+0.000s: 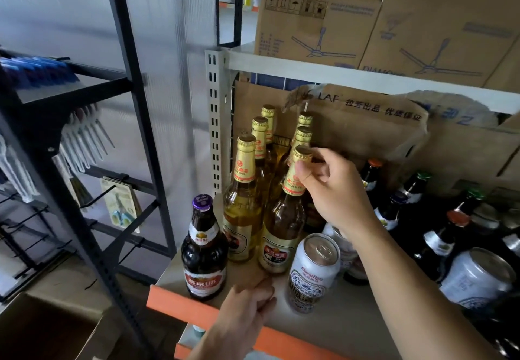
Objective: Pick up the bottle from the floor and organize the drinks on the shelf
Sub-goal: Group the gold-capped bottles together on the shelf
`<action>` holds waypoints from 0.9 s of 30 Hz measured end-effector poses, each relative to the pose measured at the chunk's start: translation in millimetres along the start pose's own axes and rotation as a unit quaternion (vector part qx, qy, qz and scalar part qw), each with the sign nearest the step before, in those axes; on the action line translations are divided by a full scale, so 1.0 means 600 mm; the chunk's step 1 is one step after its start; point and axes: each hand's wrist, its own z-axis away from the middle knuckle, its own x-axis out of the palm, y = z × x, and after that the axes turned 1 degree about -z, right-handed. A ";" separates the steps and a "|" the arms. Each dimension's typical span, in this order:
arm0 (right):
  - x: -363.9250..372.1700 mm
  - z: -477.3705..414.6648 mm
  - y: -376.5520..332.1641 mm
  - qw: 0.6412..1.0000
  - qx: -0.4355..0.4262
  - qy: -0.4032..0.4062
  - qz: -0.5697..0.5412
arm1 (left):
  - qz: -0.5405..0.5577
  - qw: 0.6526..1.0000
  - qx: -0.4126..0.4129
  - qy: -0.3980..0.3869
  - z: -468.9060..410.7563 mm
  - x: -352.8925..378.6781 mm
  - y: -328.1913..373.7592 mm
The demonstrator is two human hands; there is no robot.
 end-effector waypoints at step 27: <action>-0.223 0.268 0.049 0.954 0.114 0.217 -0.172 | -0.186 0.969 -0.072 -0.147 0.095 0.106 -0.093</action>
